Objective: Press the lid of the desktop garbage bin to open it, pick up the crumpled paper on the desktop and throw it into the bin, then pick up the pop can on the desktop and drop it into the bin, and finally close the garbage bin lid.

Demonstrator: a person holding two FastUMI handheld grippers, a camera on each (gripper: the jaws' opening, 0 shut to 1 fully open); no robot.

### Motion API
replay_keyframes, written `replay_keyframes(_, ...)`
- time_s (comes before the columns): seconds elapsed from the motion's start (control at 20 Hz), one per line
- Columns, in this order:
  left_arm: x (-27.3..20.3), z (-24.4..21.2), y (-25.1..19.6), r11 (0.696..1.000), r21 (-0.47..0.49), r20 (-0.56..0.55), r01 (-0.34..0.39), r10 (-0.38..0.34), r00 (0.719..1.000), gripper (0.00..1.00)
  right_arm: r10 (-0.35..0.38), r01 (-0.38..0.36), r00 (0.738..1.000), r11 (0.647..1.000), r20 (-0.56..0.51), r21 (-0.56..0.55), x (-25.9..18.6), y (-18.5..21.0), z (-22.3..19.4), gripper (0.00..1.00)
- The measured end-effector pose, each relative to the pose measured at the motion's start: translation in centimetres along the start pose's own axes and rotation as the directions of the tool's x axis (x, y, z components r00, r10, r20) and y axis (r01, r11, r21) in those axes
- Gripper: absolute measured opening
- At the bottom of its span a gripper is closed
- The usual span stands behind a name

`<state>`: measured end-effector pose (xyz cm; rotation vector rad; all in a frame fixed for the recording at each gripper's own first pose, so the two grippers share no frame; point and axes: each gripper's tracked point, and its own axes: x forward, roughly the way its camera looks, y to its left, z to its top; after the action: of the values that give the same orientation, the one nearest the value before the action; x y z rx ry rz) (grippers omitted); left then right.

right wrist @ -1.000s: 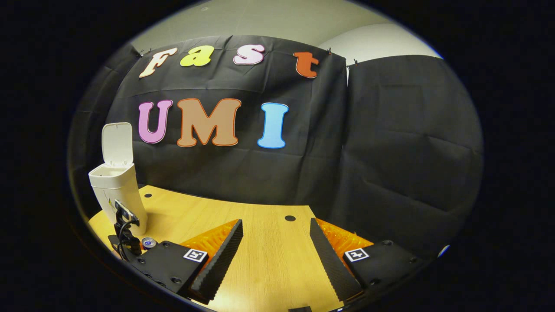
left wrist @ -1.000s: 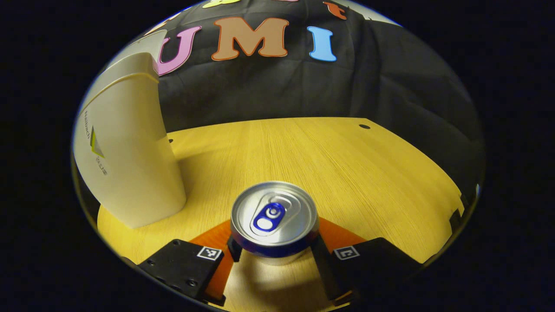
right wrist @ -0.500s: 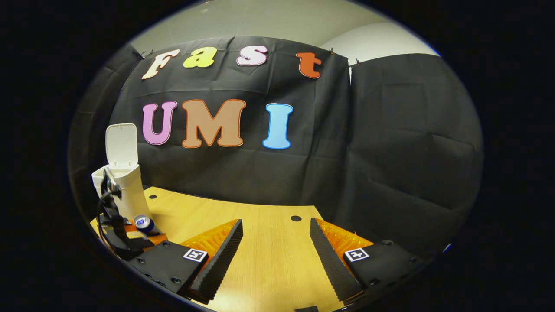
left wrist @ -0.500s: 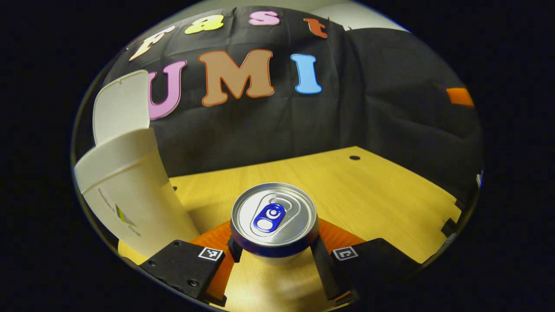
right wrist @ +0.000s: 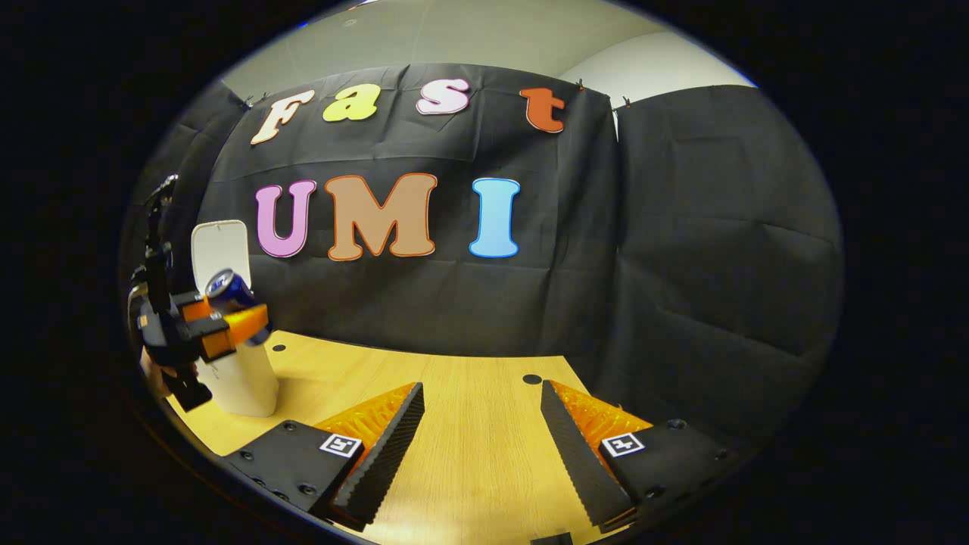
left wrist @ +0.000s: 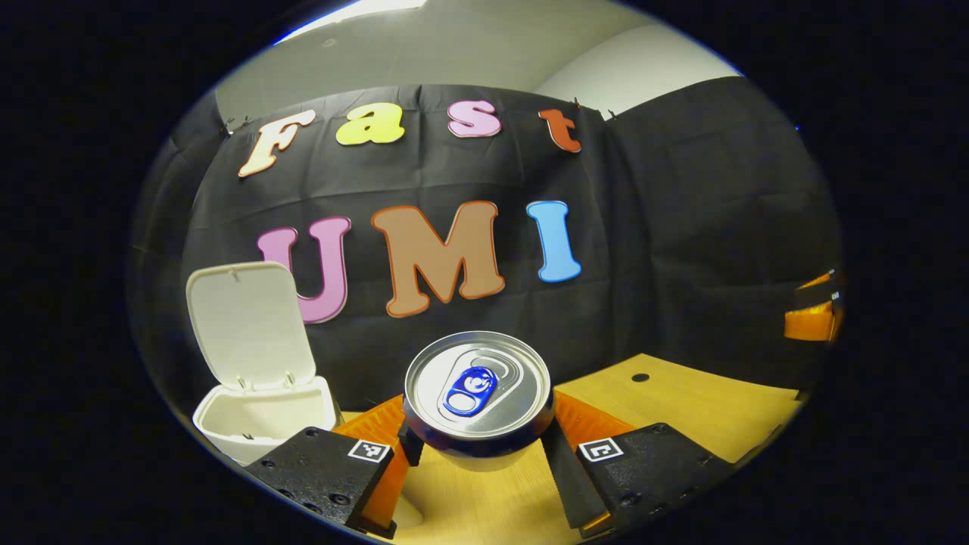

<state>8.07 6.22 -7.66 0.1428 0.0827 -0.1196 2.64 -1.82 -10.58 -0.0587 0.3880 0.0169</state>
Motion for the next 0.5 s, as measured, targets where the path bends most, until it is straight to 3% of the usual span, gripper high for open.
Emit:
replay_keyframes(0.25, 0.3, 2.4, 6.6, 0.988, 0.042, 0.044, -0.148, 0.146, 0.988, 0.75, 0.023, -0.023, 1.000, 1.000, 0.005, -0.009, 0.3, 0.8, 0.2, 0.99)
replay_keyframes(0.5, -0.1, 1.0, 14.8, 0.945, 0.046, 0.000, -0.325, 0.325, 0.946, 0.75, 0.029, -0.029, 1.000, 1.000, -0.008, -0.006, 0.5, 1.0, -0.5, 0.99)
